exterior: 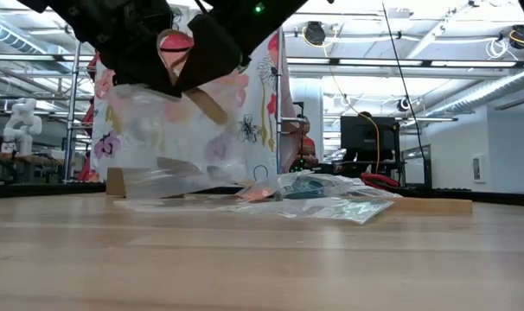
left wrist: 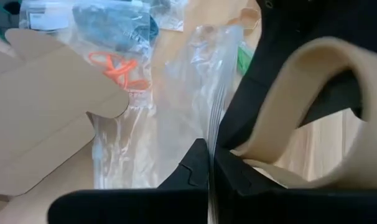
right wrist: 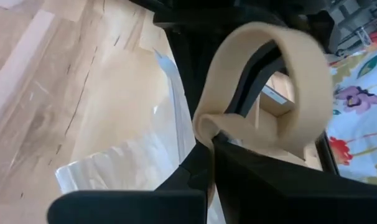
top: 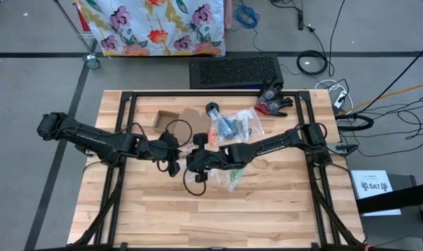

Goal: Sort rubber bands
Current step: Put the brown rubber band into the transparent zip bag

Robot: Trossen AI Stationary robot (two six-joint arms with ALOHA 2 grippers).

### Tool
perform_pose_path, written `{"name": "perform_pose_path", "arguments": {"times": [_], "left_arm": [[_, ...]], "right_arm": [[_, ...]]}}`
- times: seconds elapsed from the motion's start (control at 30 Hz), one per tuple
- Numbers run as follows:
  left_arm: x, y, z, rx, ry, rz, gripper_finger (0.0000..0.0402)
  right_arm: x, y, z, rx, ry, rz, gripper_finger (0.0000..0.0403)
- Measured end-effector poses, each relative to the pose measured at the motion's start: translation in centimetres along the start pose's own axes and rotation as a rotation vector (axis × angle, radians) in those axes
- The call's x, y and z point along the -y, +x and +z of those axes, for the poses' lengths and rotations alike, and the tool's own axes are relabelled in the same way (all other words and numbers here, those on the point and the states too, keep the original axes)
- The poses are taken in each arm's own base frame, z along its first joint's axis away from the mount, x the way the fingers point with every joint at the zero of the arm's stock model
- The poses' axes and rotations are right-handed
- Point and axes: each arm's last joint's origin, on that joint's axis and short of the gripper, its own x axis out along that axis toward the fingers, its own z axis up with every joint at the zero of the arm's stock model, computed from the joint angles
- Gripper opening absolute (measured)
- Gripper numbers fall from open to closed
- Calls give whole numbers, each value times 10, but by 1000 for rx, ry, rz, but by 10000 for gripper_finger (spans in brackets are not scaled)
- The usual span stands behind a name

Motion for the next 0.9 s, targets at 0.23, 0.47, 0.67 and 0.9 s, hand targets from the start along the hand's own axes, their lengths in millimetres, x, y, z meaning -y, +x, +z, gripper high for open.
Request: {"name": "perform_pose_path", "arguments": {"times": [0.23, 0.47, 0.67, 0.9], "left_arm": [[-1, 0, -1, -10, -21, 6, 0], [4, -6, 6, 20, -39, -70, 0], [4, -8, 7, 33, -41, -83, 0], [7, -8, 12, 78, -30, -125, 0]], "right_arm": [[12, 8, -7, -24, 0, 8, 0], [16, 15, -18, -114, 7, -87, 0], [21, 16, -15, -67, -35, -45, 0], [28, 20, -6, 74, -76, 72, 0]]}}
